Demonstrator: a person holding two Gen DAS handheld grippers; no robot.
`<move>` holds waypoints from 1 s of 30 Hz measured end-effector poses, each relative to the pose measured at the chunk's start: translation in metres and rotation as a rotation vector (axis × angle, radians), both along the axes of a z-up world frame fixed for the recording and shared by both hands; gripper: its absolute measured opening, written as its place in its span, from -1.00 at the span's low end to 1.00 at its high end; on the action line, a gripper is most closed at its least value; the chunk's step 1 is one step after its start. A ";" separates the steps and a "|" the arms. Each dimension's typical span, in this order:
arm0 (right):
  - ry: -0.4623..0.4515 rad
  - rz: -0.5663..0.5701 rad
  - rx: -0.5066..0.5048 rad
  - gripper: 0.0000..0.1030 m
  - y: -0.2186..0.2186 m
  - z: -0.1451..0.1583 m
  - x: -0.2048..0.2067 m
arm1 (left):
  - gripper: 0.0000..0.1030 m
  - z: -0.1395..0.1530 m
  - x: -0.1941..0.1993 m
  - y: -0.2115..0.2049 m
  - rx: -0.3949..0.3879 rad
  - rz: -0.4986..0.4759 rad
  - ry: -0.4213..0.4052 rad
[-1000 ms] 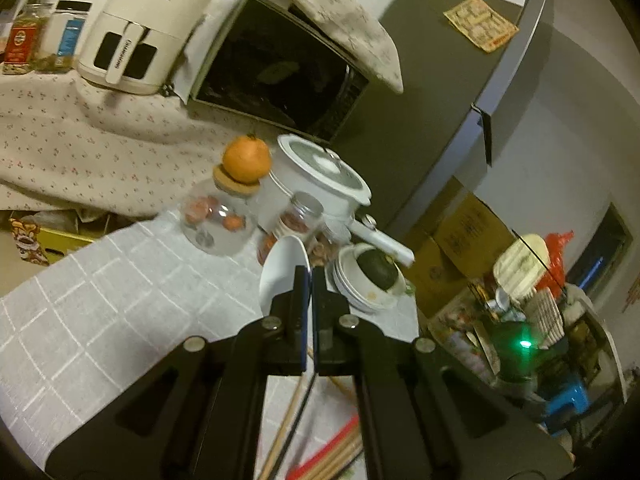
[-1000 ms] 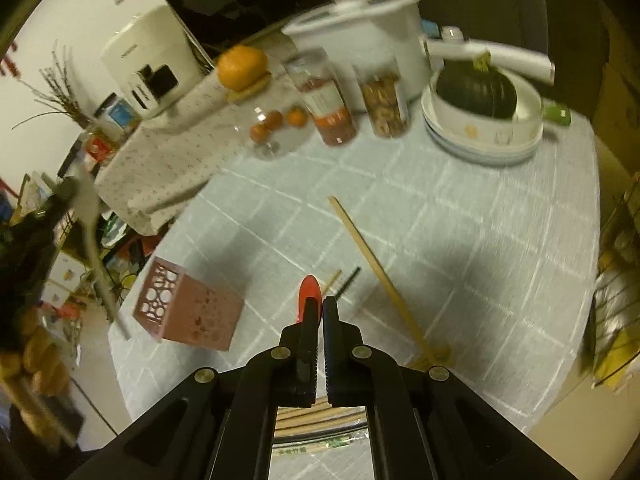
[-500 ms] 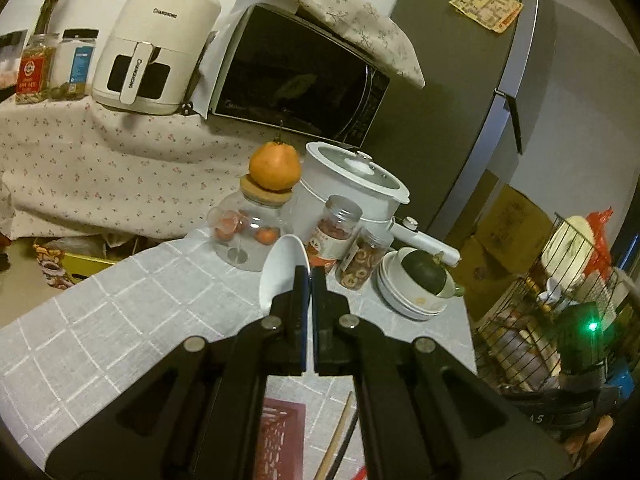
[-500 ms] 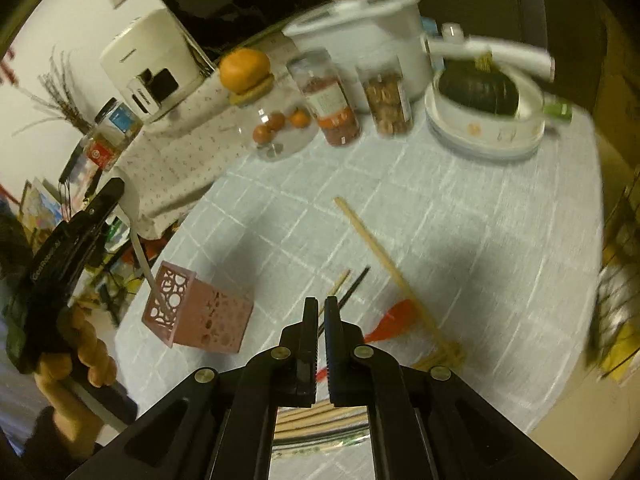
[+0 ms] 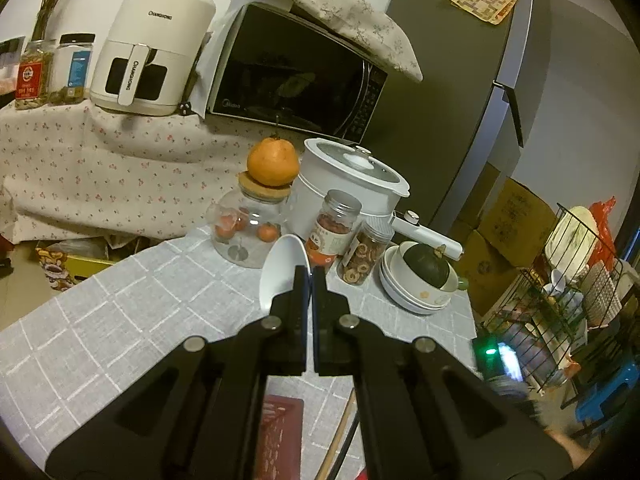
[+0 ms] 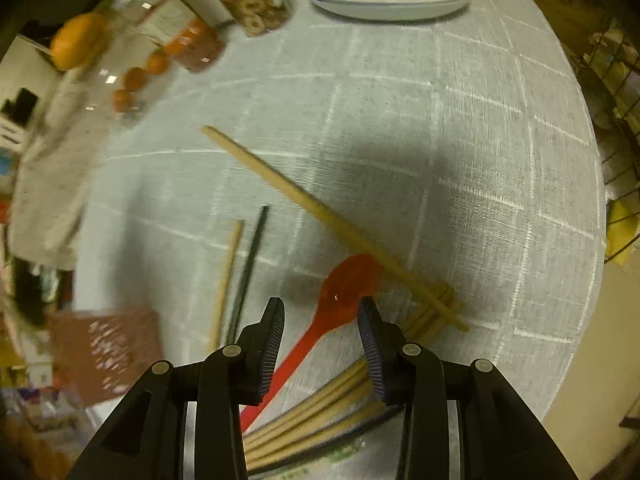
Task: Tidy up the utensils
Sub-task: 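Drop the white spoon into the pink basket with the left tool while the right tool grasps the red spoon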
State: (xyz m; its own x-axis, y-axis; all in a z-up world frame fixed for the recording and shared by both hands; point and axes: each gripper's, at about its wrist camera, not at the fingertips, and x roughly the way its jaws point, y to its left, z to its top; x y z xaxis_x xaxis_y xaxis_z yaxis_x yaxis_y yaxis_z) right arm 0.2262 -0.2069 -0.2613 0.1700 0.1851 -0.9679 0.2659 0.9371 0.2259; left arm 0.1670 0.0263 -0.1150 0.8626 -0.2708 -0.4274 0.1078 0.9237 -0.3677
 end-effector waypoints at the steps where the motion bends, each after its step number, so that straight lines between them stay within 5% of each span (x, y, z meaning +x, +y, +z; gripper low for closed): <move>1: -0.024 -0.009 -0.018 -0.24 0.001 0.000 0.001 | -0.97 0.000 0.000 0.000 -0.003 -0.001 0.000; 3: -0.034 0.001 -0.059 -0.21 0.007 0.000 0.003 | -0.97 0.001 -0.001 0.001 -0.014 -0.004 -0.001; 4: -0.044 0.005 -0.079 -0.40 0.009 0.000 0.004 | -0.97 0.001 -0.001 0.002 -0.018 -0.003 -0.002; 5: -0.053 0.020 -0.096 -0.85 0.011 0.000 0.005 | -0.97 0.001 -0.002 0.003 -0.023 -0.002 -0.002; 20: -0.230 0.041 -0.011 -0.93 -0.008 0.041 -0.016 | -0.97 -0.002 -0.007 0.001 -0.027 0.017 -0.017; 30: -0.357 0.083 -0.008 -0.95 0.000 0.087 -0.034 | -0.92 -0.002 -0.023 0.008 0.012 -0.001 0.060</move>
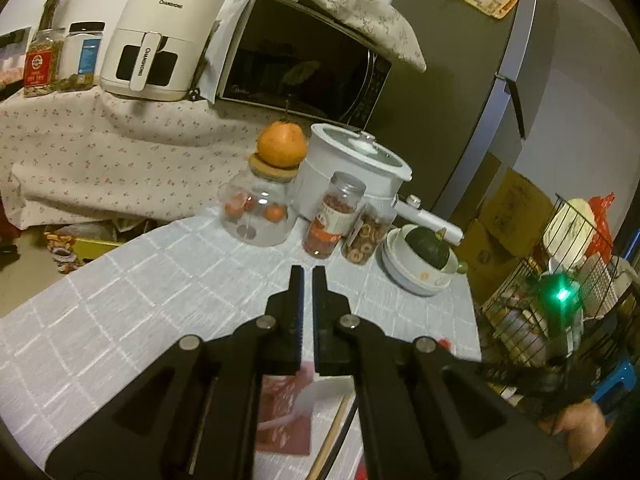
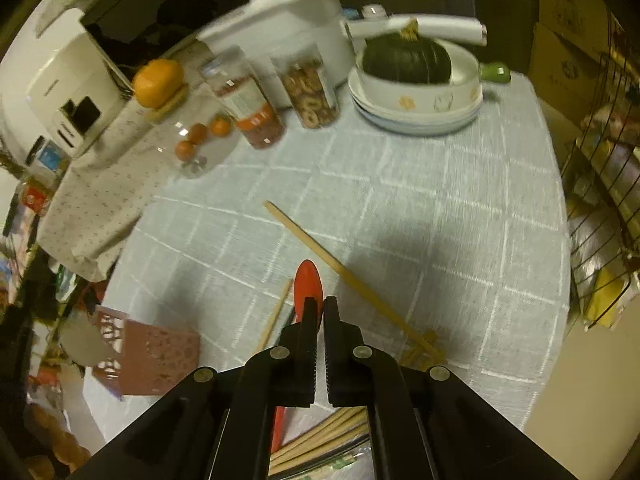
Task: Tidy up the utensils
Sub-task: 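Drop the white spoon into the pink basket with the left tool while the right tool grasps the red spoon, then lift the red spoon with the right tool and drop it into the pink basket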
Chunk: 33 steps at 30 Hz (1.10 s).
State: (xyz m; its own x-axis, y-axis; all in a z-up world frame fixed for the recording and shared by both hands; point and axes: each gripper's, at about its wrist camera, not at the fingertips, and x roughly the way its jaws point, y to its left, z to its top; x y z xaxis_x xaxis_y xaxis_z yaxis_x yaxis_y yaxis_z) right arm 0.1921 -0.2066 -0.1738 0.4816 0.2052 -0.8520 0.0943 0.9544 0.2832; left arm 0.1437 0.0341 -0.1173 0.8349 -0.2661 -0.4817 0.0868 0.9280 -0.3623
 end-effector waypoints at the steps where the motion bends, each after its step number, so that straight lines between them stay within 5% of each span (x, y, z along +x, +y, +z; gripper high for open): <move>1: -0.018 0.006 -0.004 -0.95 0.002 0.007 -0.002 | -0.87 0.001 -0.002 0.000 0.003 -0.005 0.007; 3: -0.054 0.023 -0.004 -0.95 0.008 0.020 -0.007 | -0.47 0.007 -0.007 0.003 0.022 -0.007 0.031; 5: -0.089 0.041 -0.008 -0.95 0.014 0.034 -0.013 | -0.26 0.011 -0.013 0.007 0.030 -0.010 0.053; 11: -0.210 0.098 -0.018 -0.95 0.034 0.082 -0.032 | -0.03 0.020 -0.025 0.023 0.050 -0.007 0.159; 13: -0.187 0.128 -0.002 -0.95 0.039 0.084 -0.032 | -0.02 0.020 -0.029 0.028 0.061 0.001 0.188; 18: -0.026 0.106 0.014 -0.77 0.029 0.048 -0.014 | 0.22 0.017 -0.037 0.039 0.070 0.004 0.299; 20: 0.030 0.097 0.010 -0.22 0.025 0.032 -0.005 | 0.30 0.016 -0.039 0.042 0.087 -0.003 0.344; 21: 0.055 0.090 0.014 -0.16 0.021 0.021 0.001 | 0.35 0.015 -0.039 0.044 0.095 -0.007 0.363; 33: 0.269 -0.034 0.021 -0.19 0.015 -0.077 0.071 | 0.37 0.012 -0.041 0.055 0.181 -0.059 0.428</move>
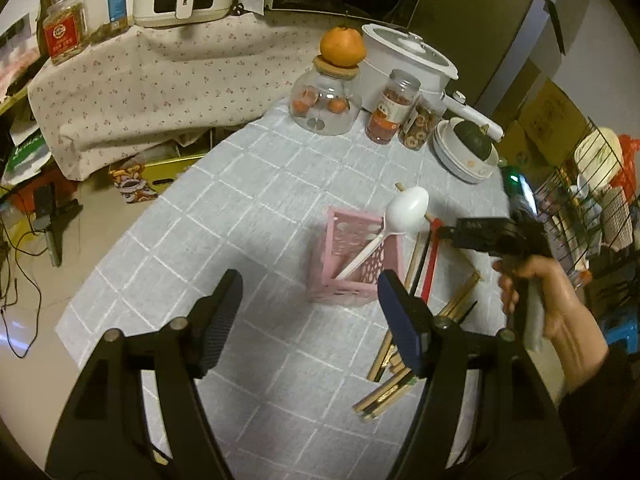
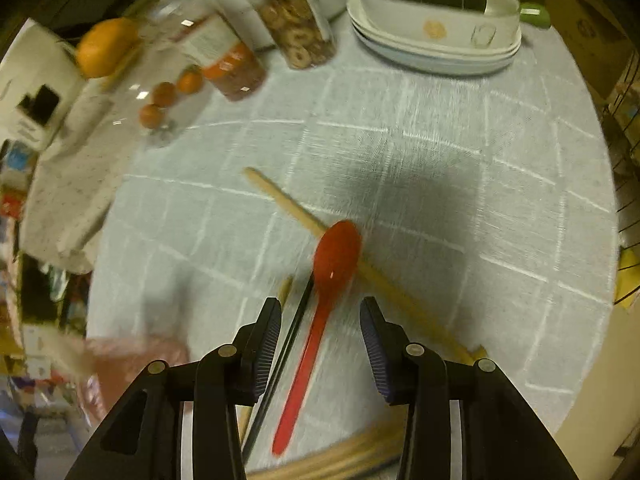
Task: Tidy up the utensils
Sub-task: 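Lift the red spoon with the right tool and drop it into the pink basket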
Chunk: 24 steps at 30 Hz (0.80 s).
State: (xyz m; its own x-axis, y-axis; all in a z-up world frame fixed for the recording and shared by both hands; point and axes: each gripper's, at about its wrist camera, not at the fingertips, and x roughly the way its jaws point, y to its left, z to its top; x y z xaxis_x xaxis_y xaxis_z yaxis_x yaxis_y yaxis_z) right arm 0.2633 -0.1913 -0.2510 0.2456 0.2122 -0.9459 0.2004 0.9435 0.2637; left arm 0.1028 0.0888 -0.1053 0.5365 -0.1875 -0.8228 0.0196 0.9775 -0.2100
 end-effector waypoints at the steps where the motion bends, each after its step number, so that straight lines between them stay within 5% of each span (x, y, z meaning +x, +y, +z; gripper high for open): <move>1: 0.004 -0.005 -0.015 -0.21 0.002 -0.004 0.003 | 0.37 0.000 -0.001 0.001 0.001 -0.003 0.001; 5: -0.029 -0.016 -0.087 -0.27 0.009 -0.010 0.014 | 0.37 -0.001 -0.002 0.008 -0.007 0.003 0.005; 7: -0.041 -0.015 -0.140 -0.47 0.013 -0.009 0.017 | 0.37 -0.002 -0.002 0.010 -0.011 0.006 0.010; 13: -0.085 -0.017 -0.171 -0.50 0.011 -0.001 0.013 | 0.37 -0.005 -0.001 0.013 -0.024 0.019 0.023; 16: -0.142 -0.022 -0.143 -0.50 0.005 0.020 0.000 | 0.37 -0.005 -0.001 0.012 -0.034 0.015 0.024; 24: -0.465 -0.007 -0.082 -0.50 0.019 0.124 -0.064 | 0.37 -0.009 0.001 0.008 -0.042 0.010 0.043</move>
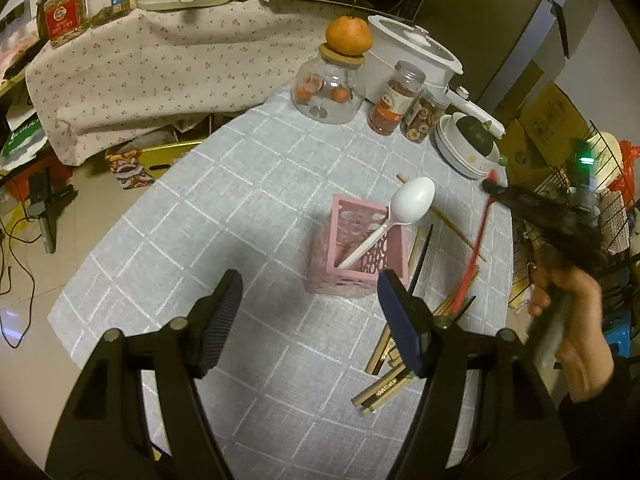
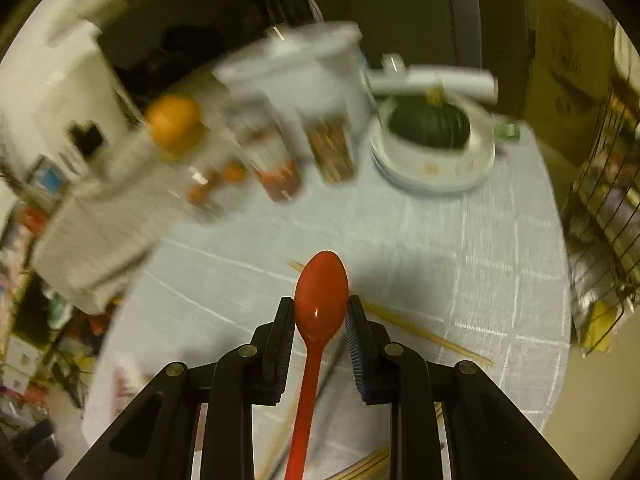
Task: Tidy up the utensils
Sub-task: 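Lift the red spoon with the right tool and drop it into the pink basket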
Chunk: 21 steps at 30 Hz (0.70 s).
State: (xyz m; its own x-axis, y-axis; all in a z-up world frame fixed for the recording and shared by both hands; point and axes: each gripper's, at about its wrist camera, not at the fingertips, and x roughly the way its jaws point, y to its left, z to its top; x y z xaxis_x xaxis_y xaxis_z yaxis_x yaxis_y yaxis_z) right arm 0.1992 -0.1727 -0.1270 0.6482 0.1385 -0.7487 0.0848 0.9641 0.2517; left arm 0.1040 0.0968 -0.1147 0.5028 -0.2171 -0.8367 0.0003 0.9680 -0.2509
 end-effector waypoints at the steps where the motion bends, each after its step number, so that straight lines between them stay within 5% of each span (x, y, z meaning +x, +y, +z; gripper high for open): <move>1: -0.035 0.006 0.001 -0.50 0.006 0.008 -0.005 | 0.37 0.000 -0.001 0.001 -0.007 0.001 0.002; 11: -0.400 0.062 0.015 -0.50 0.076 0.074 -0.040 | 0.37 -0.010 0.002 0.017 0.006 0.048 0.049; 17: -0.536 0.011 -0.056 -0.49 0.118 0.065 -0.043 | 0.37 -0.013 0.003 0.022 0.011 0.060 0.069; 21: -0.541 -0.027 -0.114 -0.49 0.133 0.045 -0.046 | 0.37 -0.012 0.004 0.022 0.005 0.060 0.068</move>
State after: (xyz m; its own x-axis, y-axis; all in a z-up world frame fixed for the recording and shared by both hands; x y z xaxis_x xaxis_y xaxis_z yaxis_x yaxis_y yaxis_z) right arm 0.1535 -0.0400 -0.0818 0.9469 0.0543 -0.3169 -0.0030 0.9871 0.1603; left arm 0.1083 0.1190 -0.1265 0.4570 -0.1844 -0.8701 -0.0744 0.9669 -0.2439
